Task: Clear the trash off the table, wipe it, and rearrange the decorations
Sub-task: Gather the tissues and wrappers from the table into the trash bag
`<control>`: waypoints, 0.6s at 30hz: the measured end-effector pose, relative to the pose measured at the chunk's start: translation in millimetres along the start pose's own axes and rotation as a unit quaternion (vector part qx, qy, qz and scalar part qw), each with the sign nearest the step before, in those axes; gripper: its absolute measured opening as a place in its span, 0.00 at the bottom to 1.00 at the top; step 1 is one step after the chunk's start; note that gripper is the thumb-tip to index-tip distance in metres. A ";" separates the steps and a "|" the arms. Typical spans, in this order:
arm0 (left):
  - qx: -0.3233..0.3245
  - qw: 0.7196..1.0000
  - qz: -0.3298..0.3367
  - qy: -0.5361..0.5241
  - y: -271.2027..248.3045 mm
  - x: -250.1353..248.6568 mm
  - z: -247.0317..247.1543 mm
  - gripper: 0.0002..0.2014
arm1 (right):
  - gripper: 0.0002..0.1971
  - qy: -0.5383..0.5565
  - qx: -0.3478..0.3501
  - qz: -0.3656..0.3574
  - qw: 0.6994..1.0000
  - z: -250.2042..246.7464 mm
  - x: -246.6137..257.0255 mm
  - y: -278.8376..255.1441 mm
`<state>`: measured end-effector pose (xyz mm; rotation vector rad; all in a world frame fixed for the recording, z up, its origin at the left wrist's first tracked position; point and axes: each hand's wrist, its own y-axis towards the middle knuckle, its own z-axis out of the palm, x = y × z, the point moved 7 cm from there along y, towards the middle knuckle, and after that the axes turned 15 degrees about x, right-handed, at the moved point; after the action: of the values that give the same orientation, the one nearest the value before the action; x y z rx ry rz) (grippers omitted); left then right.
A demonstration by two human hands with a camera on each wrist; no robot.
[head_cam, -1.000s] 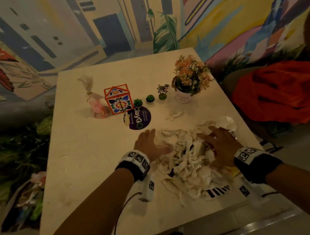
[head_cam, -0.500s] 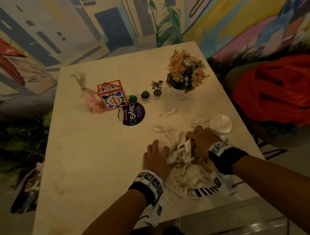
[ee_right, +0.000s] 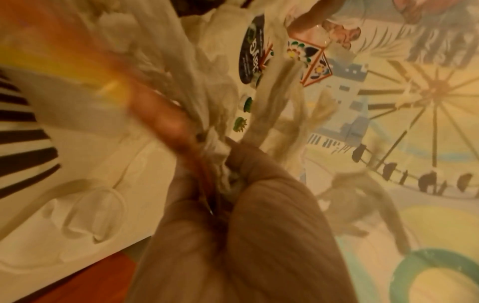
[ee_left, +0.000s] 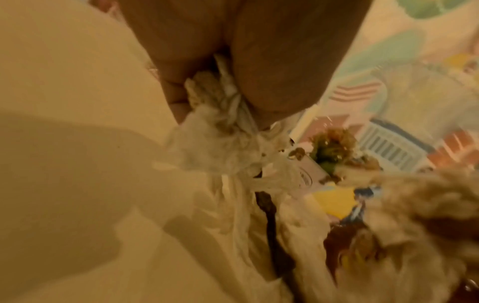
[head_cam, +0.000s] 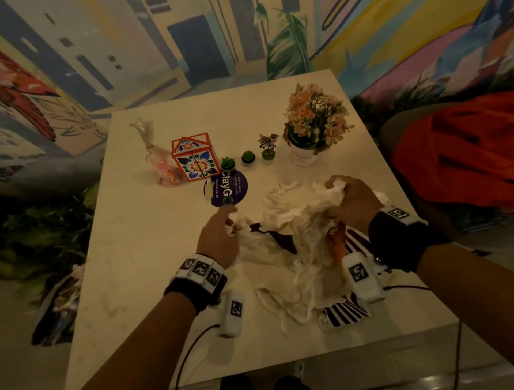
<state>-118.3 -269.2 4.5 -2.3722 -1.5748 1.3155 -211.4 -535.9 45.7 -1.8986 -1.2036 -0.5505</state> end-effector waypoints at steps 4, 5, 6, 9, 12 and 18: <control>0.134 0.979 0.052 0.142 -2.8 -20.0 39.7 0.46 | 0.10 -0.004 -0.025 -0.018 1.000 -4.4 2.6 -8.6; 0.159 0.970 0.049 0.176 -3.0 -21.2 51.5 0.45 | 0.08 -0.004 -0.029 -0.015 0.999 -4.6 0.8 -11.0; 0.182 0.960 0.047 0.207 -2.3 -21.6 63.2 0.44 | 0.07 0.011 -0.033 -0.011 0.999 -5.5 -2.8 -12.5; 0.217 0.936 0.054 0.273 0.9 -17.3 91.8 0.41 | 0.13 0.086 -0.033 -0.010 0.996 -8.6 -14.0 -16.9; 0.183 0.947 0.062 0.258 8.4 -18.3 97.8 0.33 | 0.13 0.085 -0.035 -0.018 0.996 -19.8 -10.9 -22.2; 0.115 0.973 0.050 0.191 16.5 -9.9 72.3 0.07 | 0.17 0.109 -0.041 -0.107 0.987 -57.1 45.1 -37.5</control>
<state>-153.3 -315.1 -43.1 -2.3984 -1.1465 0.9156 -221.2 -549.5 125.8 -1.7345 -1.2625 -0.9111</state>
